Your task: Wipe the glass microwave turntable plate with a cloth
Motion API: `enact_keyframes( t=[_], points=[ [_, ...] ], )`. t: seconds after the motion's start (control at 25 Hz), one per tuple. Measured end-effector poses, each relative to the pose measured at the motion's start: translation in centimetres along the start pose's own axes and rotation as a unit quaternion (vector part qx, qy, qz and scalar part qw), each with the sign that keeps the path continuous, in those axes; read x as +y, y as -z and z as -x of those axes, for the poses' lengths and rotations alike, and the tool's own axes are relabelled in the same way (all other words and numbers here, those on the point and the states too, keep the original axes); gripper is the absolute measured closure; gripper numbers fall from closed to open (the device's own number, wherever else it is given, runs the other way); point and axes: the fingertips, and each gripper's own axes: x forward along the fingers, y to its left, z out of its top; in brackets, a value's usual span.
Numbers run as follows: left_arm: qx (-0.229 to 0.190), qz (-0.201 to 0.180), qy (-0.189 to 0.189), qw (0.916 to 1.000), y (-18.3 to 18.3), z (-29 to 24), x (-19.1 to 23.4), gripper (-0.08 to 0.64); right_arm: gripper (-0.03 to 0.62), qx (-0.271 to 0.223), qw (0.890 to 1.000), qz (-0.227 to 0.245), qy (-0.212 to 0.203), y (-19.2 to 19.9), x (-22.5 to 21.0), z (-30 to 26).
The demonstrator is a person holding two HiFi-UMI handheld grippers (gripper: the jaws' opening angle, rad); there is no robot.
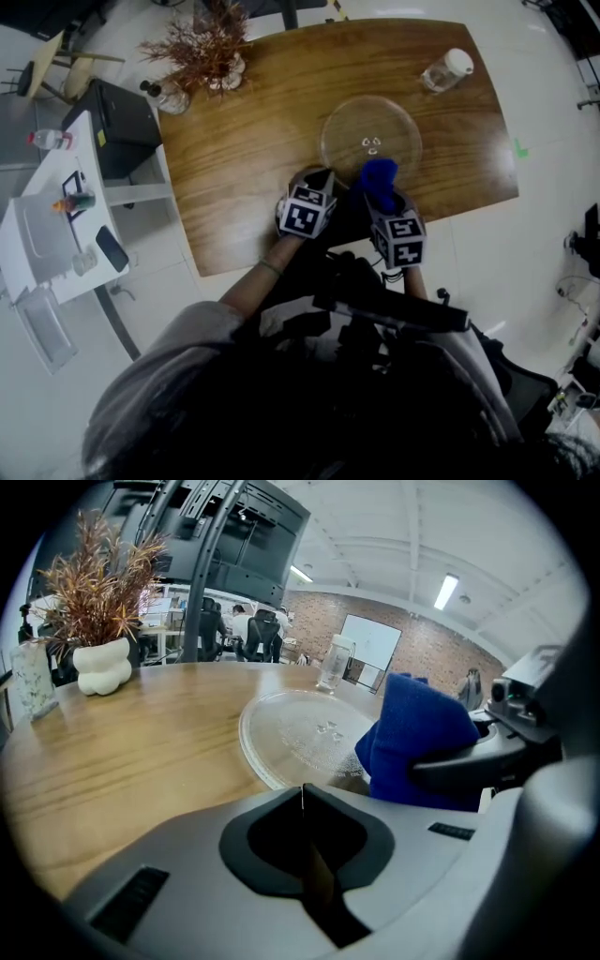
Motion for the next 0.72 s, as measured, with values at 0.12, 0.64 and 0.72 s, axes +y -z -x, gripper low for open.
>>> enact_keyframes(
  t=[0.12,0.64,0.72],
  points=[
    [0.002,-0.009,0.002,1.0000,0.1,0.0,-0.2,0.557,0.428,-0.004,0.999,-0.035,0.024,0.9,-2.3,0.8],
    [-0.005,-0.022,-0.003,0.9997,0.3,-0.3,-0.1,0.557,0.428,-0.022,0.985,-0.144,0.094,4.4,-8.5,4.2],
    [-0.006,-0.025,-0.002,0.9997,0.3,-0.3,-0.1,0.557,0.428,-0.035,0.980,-0.173,0.091,4.4,-8.6,4.7]
  ],
)
